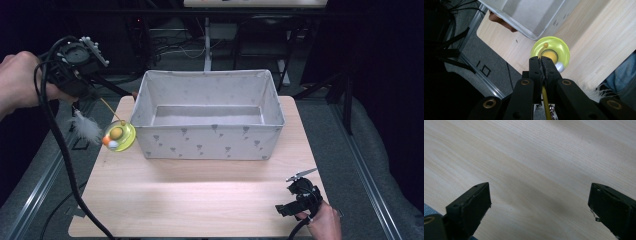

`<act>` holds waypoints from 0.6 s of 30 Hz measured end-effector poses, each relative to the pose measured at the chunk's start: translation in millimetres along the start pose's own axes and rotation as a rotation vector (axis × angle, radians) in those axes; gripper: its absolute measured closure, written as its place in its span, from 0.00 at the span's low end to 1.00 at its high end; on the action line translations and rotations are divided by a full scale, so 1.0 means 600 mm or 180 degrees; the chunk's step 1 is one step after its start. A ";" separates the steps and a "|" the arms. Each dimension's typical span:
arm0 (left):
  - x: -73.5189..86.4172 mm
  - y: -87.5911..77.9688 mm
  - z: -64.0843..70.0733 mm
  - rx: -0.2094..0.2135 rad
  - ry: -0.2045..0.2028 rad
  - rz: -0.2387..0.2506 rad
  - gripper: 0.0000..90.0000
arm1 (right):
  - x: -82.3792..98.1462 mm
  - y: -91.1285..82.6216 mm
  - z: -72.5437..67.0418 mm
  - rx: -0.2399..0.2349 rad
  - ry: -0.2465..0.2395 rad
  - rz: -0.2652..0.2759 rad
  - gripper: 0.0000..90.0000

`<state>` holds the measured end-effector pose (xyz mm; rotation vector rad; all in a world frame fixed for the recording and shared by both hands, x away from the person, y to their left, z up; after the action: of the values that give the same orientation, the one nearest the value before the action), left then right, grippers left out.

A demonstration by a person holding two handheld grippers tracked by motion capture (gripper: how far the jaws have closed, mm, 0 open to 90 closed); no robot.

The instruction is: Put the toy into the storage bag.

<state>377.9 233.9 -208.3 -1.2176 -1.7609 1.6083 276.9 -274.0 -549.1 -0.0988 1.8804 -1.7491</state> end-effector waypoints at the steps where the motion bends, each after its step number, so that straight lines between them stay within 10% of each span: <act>1: -0.001 -0.002 -0.001 -0.0008 -0.0003 0.0018 0.98 | 0.000 0.000 0.000 0.0004 0.0014 0.0011 0.05; 18: -0.033 -0.046 -0.031 -0.0146 -0.0080 0.0058 0.98 | 0.000 0.001 0.000 -0.0037 0.0025 0.0045 0.05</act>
<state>394.7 229.5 -173.9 -1.2431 -1.8166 1.6083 276.8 -273.9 -549.7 -0.0828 1.8926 -1.7316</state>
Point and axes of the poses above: each handheld gripper's, and its own axes: y roughly forward along the jaws, x roughly out of its underside, z roughly to its right, the point moved 2 cm from there along y, roughly forward along the jaws, and after that the axes turned 5 degrees about x, right-handed, at the moved point
